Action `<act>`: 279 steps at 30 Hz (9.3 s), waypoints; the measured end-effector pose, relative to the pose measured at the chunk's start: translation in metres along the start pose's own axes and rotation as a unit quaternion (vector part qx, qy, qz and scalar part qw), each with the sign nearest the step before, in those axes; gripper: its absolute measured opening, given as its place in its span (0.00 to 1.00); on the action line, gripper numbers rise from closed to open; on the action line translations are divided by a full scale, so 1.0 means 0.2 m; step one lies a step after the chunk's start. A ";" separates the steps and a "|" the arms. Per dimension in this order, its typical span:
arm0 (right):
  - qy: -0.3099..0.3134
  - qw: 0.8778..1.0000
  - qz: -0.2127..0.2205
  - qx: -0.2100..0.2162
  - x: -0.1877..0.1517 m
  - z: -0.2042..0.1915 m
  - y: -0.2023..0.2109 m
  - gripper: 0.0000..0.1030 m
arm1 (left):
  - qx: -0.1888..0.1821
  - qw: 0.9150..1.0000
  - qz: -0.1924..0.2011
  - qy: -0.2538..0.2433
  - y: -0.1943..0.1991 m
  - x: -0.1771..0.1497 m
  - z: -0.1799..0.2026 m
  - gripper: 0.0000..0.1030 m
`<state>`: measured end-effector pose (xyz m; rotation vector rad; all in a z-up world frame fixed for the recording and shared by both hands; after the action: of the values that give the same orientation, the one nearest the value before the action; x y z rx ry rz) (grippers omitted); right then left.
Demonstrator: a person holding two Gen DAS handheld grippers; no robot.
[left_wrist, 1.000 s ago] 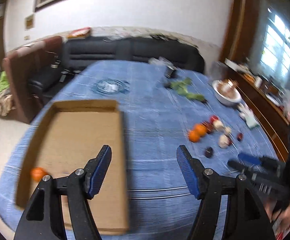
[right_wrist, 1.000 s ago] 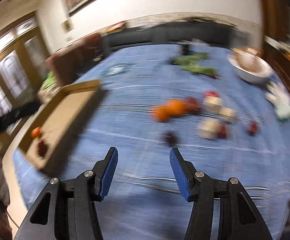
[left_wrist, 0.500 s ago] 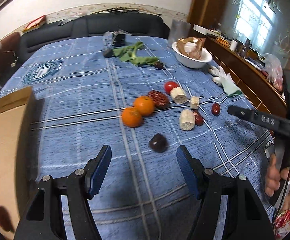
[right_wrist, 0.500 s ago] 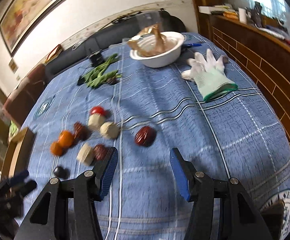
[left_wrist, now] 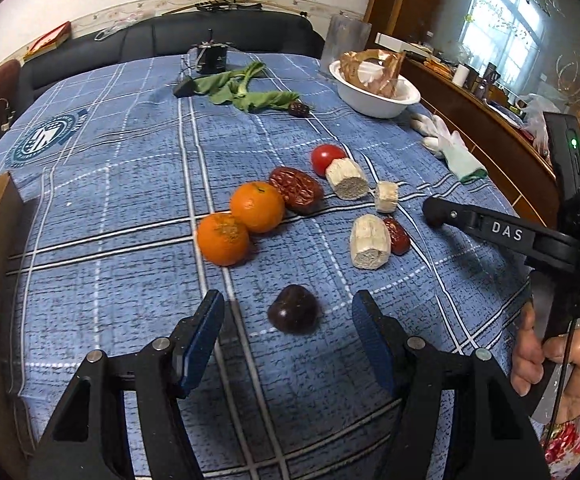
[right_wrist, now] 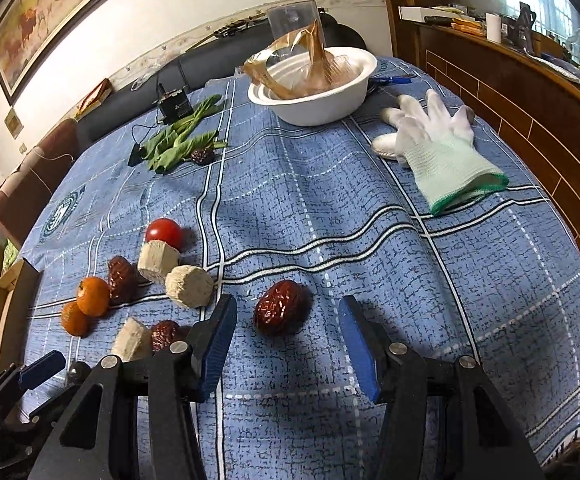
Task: Organize fruits
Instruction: 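Grasp the dark plum with the left tool while the right tool grasps a red date, then carry the plum and date into the box and open both tools, then grasp a mandarin with the left tool while the right tool grasps a white yam piece, then carry the mandarin and yam piece into the box and open both tools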
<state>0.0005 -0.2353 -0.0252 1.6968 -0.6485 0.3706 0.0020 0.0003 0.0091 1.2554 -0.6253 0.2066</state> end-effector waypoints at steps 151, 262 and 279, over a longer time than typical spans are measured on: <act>0.113 0.993 0.013 -0.003 0.02 -0.35 0.01 0.51 | 0.040 0.999 0.009 -0.021 -0.07 0.18 -0.15 0.62; 0.316 0.923 -0.114 0.187 -0.48 -2.10 -0.13 0.36 | 0.172 0.958 -0.037 0.226 0.63 -0.27 -1.55 0.50; 0.273 0.949 -0.067 0.143 -0.50 -1.77 0.05 0.42 | 0.127 0.934 0.130 0.309 1.11 -0.49 -1.23 0.63</act>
<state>-0.0496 0.1278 0.0060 1.7870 -0.0707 0.8304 -0.1019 0.3181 0.0955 1.2588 -0.2145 0.8899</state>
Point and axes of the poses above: each gripper's, at about its wrist camera, not at the fingertips, and y roughly against the way its jaws point, z to its right, x to its top, the point moved 1 cm from there along -y, roughly the way its jaws point, and after that the axes turned 5 degrees about -z, right-handed, at the moved point
